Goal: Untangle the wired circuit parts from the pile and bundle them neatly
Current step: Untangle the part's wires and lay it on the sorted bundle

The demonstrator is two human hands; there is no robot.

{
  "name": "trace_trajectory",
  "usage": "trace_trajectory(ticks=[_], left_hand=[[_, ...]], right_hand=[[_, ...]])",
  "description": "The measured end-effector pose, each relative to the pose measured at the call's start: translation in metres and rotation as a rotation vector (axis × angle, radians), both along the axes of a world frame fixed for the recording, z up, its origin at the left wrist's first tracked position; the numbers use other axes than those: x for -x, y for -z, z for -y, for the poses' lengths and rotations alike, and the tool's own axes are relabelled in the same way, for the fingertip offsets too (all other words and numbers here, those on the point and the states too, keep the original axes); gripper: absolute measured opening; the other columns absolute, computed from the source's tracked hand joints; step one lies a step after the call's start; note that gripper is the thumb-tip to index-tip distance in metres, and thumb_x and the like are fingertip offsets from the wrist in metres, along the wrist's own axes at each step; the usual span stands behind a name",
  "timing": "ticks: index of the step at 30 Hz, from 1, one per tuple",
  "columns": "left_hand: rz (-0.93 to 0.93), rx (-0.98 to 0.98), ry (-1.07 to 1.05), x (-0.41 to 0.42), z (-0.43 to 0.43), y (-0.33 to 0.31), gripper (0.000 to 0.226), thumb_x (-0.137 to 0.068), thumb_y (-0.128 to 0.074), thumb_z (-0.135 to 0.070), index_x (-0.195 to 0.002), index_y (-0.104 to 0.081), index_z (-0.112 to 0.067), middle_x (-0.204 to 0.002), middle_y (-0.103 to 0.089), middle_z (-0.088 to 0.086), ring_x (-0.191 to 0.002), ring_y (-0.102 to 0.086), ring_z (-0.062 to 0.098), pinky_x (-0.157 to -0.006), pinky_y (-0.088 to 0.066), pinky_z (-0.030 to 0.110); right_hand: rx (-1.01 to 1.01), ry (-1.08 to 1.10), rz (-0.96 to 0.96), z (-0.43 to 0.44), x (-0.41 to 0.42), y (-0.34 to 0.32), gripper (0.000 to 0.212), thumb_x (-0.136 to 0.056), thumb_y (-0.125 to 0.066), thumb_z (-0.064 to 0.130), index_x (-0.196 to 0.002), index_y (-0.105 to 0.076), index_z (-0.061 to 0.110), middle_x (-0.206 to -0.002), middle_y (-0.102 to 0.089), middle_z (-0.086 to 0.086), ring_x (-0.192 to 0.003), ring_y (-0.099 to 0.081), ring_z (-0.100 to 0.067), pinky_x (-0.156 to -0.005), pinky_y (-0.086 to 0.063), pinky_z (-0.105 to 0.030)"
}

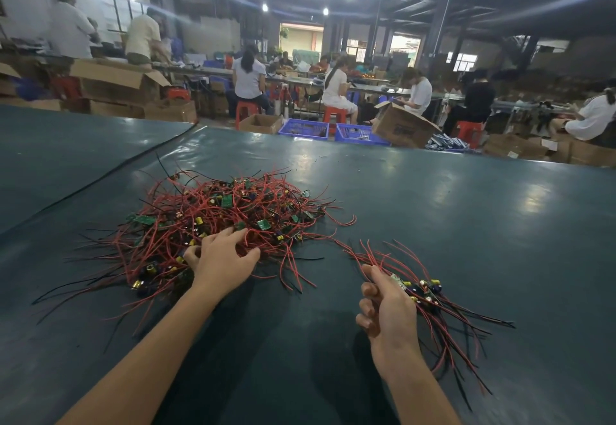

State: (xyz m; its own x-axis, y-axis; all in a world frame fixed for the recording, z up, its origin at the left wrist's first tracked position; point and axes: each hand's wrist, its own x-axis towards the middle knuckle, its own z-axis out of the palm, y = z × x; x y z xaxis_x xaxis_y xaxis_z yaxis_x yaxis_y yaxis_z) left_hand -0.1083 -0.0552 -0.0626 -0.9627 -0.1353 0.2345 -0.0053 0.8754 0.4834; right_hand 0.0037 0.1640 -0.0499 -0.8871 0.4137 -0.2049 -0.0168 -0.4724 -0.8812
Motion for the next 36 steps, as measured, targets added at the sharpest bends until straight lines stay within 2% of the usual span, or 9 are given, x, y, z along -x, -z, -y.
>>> trace_trajectory(ticks=[3,7,12,17,21,24,27,33,36], left_hand=[[-0.216,-0.211,-0.006,-0.005,-0.002,-0.002,0.035,-0.088,-0.065,-0.035,-0.121,-0.066,-0.025,-0.142,-0.049,0.000,-0.134,-0.035,0.023,-0.110,-0.014,0.045],[-0.531,-0.296,0.104,-0.019,-0.010,-0.007,0.019,-0.085,-0.069,-0.025,-0.101,-0.074,-0.019,-0.124,-0.059,-0.002,-0.121,-0.049,0.015,-0.102,-0.018,0.035],[-0.753,-0.351,0.369,-0.039,-0.026,-0.019,0.012,-0.079,-0.067,-0.013,-0.089,-0.072,-0.010,-0.111,-0.060,-0.006,-0.111,-0.056,0.009,-0.097,-0.042,0.041],[-0.742,-0.321,0.650,-0.056,-0.050,-0.023,0.006,-0.080,-0.071,-0.004,-0.086,-0.071,-0.005,-0.111,-0.067,0.002,-0.103,-0.065,0.019,-0.083,-0.055,0.043],[-0.726,-0.152,0.802,-0.067,-0.064,-0.011,0.013,-0.076,-0.072,0.004,-0.078,-0.065,-0.006,-0.107,-0.071,0.001,-0.096,-0.063,0.014,-0.080,-0.048,0.037],[-0.718,-0.099,0.795,-0.070,-0.063,-0.008,0.014,-0.075,-0.071,0.001,-0.076,-0.061,-0.009,-0.107,-0.072,-0.003,-0.093,-0.059,0.011,-0.079,-0.042,0.032],[-0.744,-0.040,0.811,-0.071,-0.060,-0.005,0.009,-0.075,-0.066,-0.004,-0.076,-0.060,-0.011,-0.110,-0.072,-0.004,-0.095,-0.057,0.010,-0.081,-0.041,0.029],[-0.851,0.051,0.733,-0.083,-0.062,-0.001,0.018,-0.073,-0.075,-0.008,-0.087,-0.071,-0.017,-0.127,-0.063,-0.001,-0.111,-0.055,0.016,-0.091,-0.041,0.032],[-0.887,-0.009,0.794,-0.099,-0.069,-0.001,0.018,-0.081,-0.069,-0.016,-0.098,-0.067,-0.020,-0.111,-0.066,-0.003,-0.096,-0.059,0.017,-0.083,-0.044,0.029]], right_hand=[[-0.001,0.002,-0.003,-0.001,0.000,0.000,0.010,-0.095,-0.059,0.018,-0.096,-0.068,0.012,-0.055,-0.051,0.007,-0.039,-0.033,-0.006,-0.033,-0.024,-0.018],[0.003,0.003,-0.008,-0.001,0.000,0.001,0.011,-0.095,-0.060,0.018,-0.095,-0.069,0.012,-0.054,-0.051,0.007,-0.039,-0.034,-0.006,-0.033,-0.024,-0.018],[0.001,0.009,-0.029,0.000,0.001,0.001,0.010,-0.095,-0.060,0.018,-0.093,-0.069,0.013,-0.054,-0.052,0.007,-0.039,-0.033,-0.006,-0.033,-0.024,-0.017],[-0.202,-0.019,-0.113,0.008,-0.002,0.002,0.009,-0.090,-0.068,0.025,-0.083,-0.072,0.022,-0.057,-0.054,0.008,-0.041,-0.039,-0.004,-0.035,-0.030,-0.016],[-0.330,-0.126,-0.207,0.019,-0.007,0.002,0.007,-0.087,-0.071,0.026,-0.085,-0.077,0.030,-0.065,-0.062,0.007,-0.052,-0.049,-0.005,-0.046,-0.041,-0.015],[-0.419,-0.116,-0.189,0.019,-0.006,0.003,0.015,-0.088,-0.071,0.019,-0.077,-0.078,0.027,-0.061,-0.064,0.006,-0.051,-0.051,-0.001,-0.048,-0.041,-0.011],[-0.404,-0.097,-0.149,0.018,-0.005,0.005,0.012,-0.088,-0.070,0.018,-0.078,-0.077,0.020,-0.059,-0.064,0.008,-0.049,-0.051,0.002,-0.046,-0.040,-0.011],[-0.307,0.002,-0.091,0.015,-0.004,0.007,0.012,-0.091,-0.067,0.023,-0.082,-0.070,0.017,-0.060,-0.062,0.009,-0.048,-0.048,-0.005,-0.043,-0.040,-0.018],[-0.198,0.046,-0.118,0.012,-0.002,0.004,0.013,-0.094,-0.063,0.018,-0.082,-0.063,0.014,-0.052,-0.055,0.008,-0.041,-0.045,-0.004,-0.036,-0.037,-0.017]])
